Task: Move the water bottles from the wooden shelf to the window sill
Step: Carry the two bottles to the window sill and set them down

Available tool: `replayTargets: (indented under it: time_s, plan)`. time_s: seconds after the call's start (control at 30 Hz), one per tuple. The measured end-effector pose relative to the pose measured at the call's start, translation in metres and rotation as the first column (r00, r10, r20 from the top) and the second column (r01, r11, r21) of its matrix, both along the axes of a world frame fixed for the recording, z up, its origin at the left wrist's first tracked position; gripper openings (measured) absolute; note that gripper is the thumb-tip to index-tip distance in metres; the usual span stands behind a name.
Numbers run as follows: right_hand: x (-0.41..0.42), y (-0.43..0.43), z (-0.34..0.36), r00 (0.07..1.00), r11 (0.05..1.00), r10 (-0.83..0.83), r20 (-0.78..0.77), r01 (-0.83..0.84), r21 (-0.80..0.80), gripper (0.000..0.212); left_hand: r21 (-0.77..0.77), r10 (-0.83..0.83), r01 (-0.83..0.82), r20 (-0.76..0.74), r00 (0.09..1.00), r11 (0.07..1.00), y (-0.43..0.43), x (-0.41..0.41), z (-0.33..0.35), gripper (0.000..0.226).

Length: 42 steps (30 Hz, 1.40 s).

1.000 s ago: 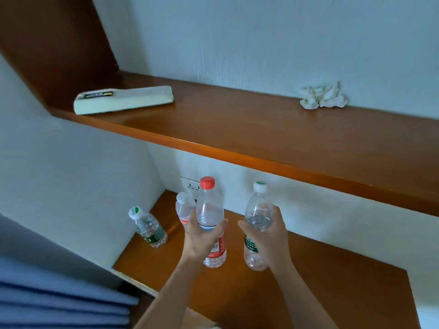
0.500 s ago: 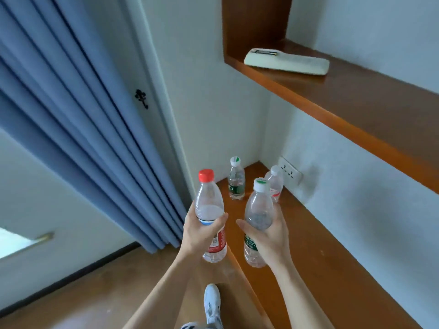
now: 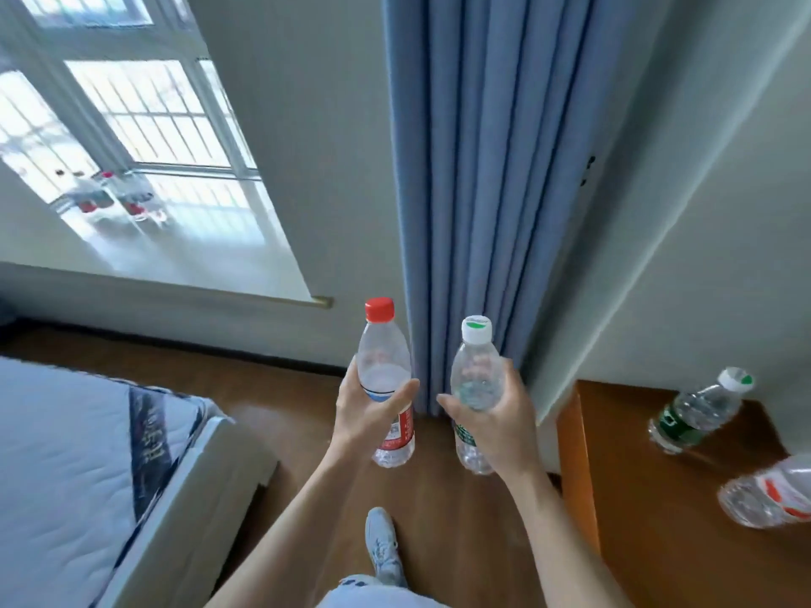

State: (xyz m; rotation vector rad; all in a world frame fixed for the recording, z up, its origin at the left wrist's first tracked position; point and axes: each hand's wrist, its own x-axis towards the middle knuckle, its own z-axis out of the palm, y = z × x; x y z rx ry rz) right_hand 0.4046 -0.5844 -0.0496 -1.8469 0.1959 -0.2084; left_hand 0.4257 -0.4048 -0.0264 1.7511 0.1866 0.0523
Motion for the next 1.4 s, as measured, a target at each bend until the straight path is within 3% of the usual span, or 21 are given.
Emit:
replayTargets:
  time_s: [0.23,0.5,0.87,1.13,1.4]
  plan:
    - [0.077,0.099,-0.009,0.984,0.984,0.178,-0.024,-0.177,0.026,0.056,0.036,0.24,-0.24,-0.005,0.971,0.97,0.098,0.03,-0.013,0.038]
    - [0.186,0.229,-0.009,0.931,0.928,0.366,0.003,-0.365,-0.07,0.056,0.02,0.429,-0.428,-0.009,0.903,0.903,0.224,0.105,-0.02,0.042]
    - [0.313,0.391,-0.004,0.876,0.874,0.483,0.008,-0.483,0.061,0.057,0.047,0.574,-0.573,0.004,0.819,0.818,0.368,0.201,-0.013,0.046]
    - [0.373,0.463,-0.017,0.787,0.787,0.616,-0.029,-0.617,-0.006,0.055,0.137,0.67,-0.667,0.024,0.742,0.733,0.427,0.245,-0.012,0.05]
    - [0.47,0.555,-0.024,0.683,0.684,0.727,-0.071,-0.73,-0.017,0.056,0.131,0.788,-0.78,-0.012,0.616,0.612,0.506,0.32,-0.031,0.05]
